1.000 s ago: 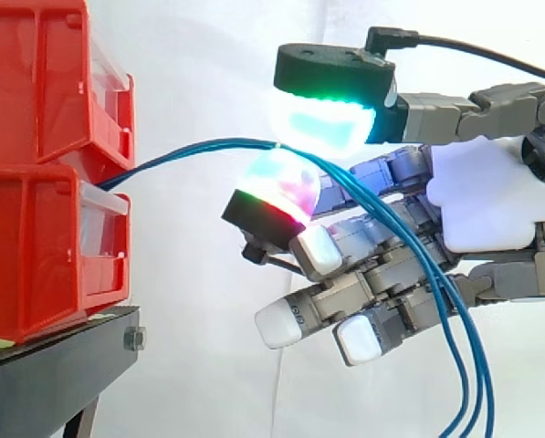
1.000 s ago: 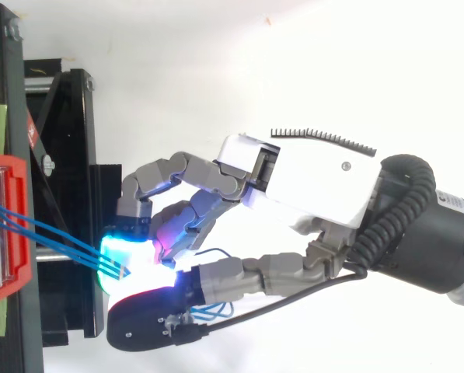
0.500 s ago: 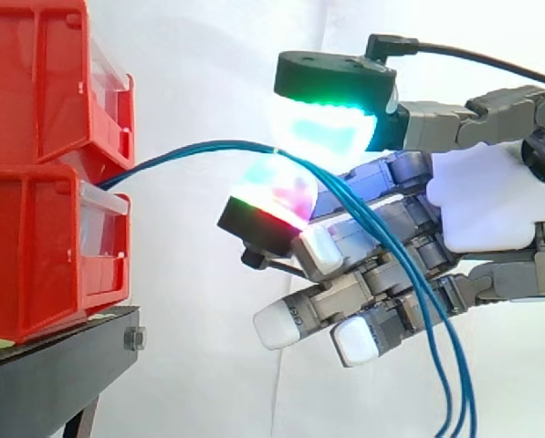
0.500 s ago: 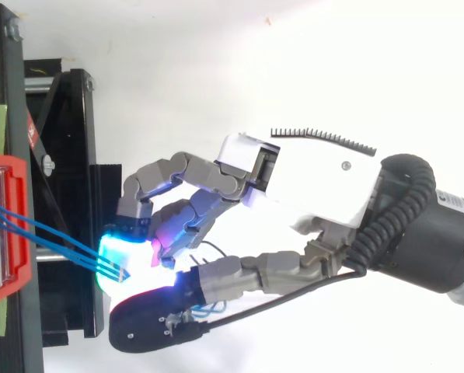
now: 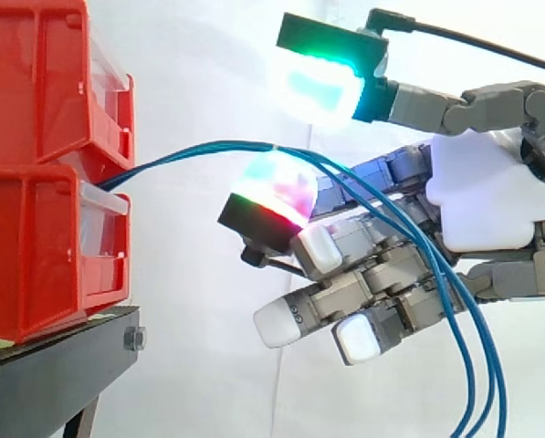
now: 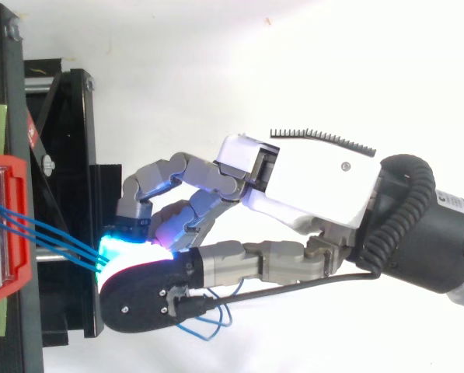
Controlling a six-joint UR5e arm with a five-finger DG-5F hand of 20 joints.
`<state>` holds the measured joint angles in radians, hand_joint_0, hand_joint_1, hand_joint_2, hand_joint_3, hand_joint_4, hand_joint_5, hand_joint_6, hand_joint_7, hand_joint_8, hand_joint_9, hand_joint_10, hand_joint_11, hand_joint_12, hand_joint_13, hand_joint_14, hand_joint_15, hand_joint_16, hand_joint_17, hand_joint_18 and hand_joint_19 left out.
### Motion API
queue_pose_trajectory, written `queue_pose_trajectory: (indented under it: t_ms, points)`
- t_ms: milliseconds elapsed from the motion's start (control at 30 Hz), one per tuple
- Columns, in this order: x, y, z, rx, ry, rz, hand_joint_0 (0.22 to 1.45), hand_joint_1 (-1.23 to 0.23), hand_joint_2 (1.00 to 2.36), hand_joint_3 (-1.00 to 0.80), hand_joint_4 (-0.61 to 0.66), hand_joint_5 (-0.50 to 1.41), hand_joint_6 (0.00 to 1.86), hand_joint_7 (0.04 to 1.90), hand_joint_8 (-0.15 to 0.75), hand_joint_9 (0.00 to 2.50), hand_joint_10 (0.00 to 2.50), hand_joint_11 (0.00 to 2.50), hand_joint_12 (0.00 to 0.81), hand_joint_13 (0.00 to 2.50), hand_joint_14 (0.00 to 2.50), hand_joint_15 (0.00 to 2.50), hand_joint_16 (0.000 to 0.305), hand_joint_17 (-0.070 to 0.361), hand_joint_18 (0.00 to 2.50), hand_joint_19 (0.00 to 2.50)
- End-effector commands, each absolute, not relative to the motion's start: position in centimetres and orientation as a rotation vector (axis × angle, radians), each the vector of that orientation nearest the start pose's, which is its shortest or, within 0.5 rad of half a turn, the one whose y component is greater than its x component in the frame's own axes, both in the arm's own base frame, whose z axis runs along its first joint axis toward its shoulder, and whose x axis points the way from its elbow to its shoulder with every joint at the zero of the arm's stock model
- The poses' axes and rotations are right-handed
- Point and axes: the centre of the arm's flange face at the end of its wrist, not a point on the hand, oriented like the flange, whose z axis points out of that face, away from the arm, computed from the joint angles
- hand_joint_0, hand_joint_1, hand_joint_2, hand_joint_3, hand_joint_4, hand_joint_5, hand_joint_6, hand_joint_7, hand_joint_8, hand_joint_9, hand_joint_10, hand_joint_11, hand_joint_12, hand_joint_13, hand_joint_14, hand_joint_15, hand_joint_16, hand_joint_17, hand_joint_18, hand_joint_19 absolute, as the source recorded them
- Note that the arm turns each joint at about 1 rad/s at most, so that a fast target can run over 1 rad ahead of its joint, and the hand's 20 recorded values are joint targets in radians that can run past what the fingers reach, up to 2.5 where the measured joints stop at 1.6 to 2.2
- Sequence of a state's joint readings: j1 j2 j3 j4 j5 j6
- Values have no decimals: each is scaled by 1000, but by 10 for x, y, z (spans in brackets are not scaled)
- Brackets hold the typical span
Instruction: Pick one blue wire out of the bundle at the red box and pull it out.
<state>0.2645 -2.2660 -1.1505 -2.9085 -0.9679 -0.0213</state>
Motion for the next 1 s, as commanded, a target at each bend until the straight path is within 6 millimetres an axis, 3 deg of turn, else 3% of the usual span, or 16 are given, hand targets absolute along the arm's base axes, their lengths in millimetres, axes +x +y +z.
queue_pose_trajectory:
  t_ms: [0,67,133,267,367,533,567,667,967]
  points:
    - [752,7,278,1352,1005,907,576,-596,1017,-283,264,-152,904,1166,433,954,15,724,501,850,13,413,64,143,916,570]
    - [752,7,280,1351,1004,908,579,-682,1021,-172,287,-149,913,1216,438,956,15,742,502,856,13,418,63,141,927,552]
    - [752,8,280,1351,1005,910,616,-770,1026,-90,190,-162,933,1252,427,939,16,760,497,859,13,417,62,139,937,534]
    - [752,8,279,1350,1007,907,664,-812,1026,-64,53,-188,959,1213,421,929,18,769,489,863,13,413,61,137,938,522]
    - [752,7,280,1351,1004,908,686,-820,1025,-96,36,-195,959,1238,411,922,15,778,486,861,14,423,60,136,928,521]
    - [751,6,279,1357,1000,908,615,-745,1016,-275,121,-187,932,1097,383,930,17,689,482,865,13,415,60,136,919,554]
    - [751,6,279,1357,1000,908,596,-721,1016,-259,127,-175,902,1191,371,933,17,656,480,859,13,423,61,136,911,573]
    - [752,6,280,1358,999,909,575,-662,1016,-219,111,-168,896,1227,366,936,16,621,491,853,13,428,63,142,908,589]
    - [752,6,280,1355,995,913,560,-513,1010,-159,159,-160,919,1163,429,972,12,629,541,873,11,425,74,168,967,582]
